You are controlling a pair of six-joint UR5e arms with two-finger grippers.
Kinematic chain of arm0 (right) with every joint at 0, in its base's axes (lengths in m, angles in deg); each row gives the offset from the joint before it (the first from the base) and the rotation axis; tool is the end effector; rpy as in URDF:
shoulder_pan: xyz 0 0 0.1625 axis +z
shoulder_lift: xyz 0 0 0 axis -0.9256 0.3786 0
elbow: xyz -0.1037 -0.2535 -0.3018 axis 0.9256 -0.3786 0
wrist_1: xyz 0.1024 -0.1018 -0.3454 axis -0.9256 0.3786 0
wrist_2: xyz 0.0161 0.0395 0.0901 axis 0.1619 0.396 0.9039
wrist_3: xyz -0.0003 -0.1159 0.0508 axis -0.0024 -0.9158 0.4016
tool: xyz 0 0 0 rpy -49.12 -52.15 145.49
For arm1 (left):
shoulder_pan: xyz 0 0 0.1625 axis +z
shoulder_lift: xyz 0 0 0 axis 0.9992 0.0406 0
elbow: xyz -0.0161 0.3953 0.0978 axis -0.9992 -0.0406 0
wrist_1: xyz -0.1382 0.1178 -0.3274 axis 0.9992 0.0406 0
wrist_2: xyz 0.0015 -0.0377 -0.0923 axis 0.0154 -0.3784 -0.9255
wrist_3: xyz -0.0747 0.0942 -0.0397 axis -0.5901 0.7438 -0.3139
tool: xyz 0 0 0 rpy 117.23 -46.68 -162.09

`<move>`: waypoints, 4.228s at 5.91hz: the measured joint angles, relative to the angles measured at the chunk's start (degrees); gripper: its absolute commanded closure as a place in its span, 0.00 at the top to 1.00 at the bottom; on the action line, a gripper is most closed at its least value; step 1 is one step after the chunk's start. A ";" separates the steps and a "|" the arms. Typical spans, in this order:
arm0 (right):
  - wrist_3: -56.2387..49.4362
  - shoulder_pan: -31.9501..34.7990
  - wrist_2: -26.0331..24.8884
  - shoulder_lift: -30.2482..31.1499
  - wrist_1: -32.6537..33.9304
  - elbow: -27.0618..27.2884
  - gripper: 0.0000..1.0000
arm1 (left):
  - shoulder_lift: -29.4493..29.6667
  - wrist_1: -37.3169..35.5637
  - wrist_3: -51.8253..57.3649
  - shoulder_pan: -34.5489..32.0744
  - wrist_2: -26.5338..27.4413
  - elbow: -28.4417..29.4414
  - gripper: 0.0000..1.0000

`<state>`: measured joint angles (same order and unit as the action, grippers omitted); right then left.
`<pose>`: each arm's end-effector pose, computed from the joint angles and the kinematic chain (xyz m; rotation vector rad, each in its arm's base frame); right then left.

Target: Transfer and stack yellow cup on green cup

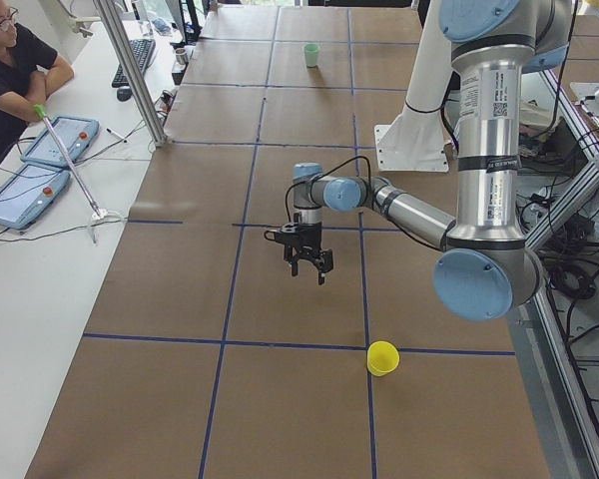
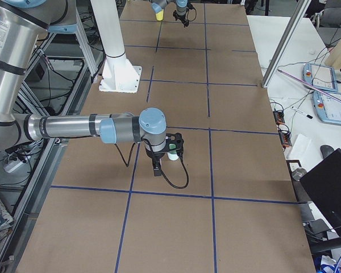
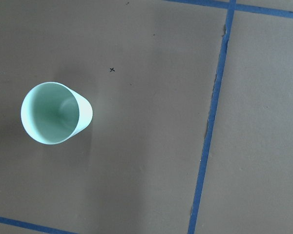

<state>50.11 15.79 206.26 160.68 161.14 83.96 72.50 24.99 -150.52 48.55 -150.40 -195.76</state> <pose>0.0076 -0.3024 0.5874 0.0679 -0.8147 -0.1579 0.2378 -0.3528 0.5804 -0.0776 0.0291 -1.0899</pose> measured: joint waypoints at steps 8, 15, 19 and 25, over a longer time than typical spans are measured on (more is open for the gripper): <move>-1.30 -1.07 0.11 -0.23 0.09 0.49 1.00 | -1.37 -24.88 -36.67 6.72 -1.66 12.47 1.00; -1.30 -1.63 0.67 -0.20 0.13 0.60 1.00 | -1.25 -17.73 -39.65 9.53 -5.46 23.91 1.00; -1.30 -2.07 0.70 -0.22 0.13 0.79 1.00 | -3.15 -17.01 -42.55 10.34 -5.17 25.39 0.31; -1.52 -2.17 1.02 -1.40 -0.91 1.45 1.00 | -7.50 -9.06 -33.59 6.35 18.69 25.23 0.05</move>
<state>48.60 13.63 207.29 159.27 160.23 85.42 65.00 15.93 -184.11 54.89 -131.70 -170.53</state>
